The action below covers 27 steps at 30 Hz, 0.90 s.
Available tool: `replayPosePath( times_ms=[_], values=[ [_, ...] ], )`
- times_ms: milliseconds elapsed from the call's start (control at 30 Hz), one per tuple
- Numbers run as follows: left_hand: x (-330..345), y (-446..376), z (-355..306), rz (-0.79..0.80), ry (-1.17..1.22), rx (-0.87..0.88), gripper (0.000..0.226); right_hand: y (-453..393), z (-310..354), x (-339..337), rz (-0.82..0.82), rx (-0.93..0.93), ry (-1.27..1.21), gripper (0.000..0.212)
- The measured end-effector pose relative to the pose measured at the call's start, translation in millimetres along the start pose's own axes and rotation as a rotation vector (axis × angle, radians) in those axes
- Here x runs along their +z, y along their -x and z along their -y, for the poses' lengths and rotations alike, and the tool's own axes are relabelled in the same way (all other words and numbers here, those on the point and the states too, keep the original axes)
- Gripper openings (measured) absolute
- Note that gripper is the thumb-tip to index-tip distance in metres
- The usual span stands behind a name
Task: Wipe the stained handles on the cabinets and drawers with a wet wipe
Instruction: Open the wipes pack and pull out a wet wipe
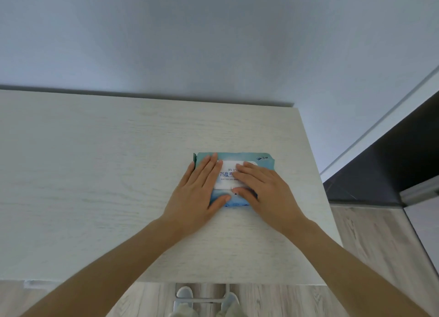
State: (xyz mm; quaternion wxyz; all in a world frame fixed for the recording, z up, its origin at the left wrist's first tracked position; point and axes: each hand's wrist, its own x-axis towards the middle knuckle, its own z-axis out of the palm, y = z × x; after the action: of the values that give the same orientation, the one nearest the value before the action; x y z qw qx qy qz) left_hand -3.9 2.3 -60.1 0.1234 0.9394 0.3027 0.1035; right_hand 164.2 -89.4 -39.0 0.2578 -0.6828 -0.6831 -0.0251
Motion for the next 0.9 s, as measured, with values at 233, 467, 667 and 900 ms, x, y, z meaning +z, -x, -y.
replayPosePath(
  times_ms=[233,467,667,900],
  values=[
    [1.7,-0.6,-5.3,-0.044,0.172,-0.087,0.081,-19.8,5.7,-8.5,-0.089,0.133,-0.157,0.022],
    [-18.0,-11.9,5.3,-0.054,-0.022,0.023,0.078,-40.7,-3.4,2.4,-0.179,0.392,-0.231,0.044],
    [-13.8,-22.6,11.2,0.106,-0.029,-0.115,0.086,-24.5,-20.9,3.6,0.324,0.378,-0.091,0.063],
    [-10.6,-22.9,11.6,0.126,-0.044,-0.140,0.099,6.0,-6.1,-4.0,-0.034,0.310,0.034,0.034]
  ],
)
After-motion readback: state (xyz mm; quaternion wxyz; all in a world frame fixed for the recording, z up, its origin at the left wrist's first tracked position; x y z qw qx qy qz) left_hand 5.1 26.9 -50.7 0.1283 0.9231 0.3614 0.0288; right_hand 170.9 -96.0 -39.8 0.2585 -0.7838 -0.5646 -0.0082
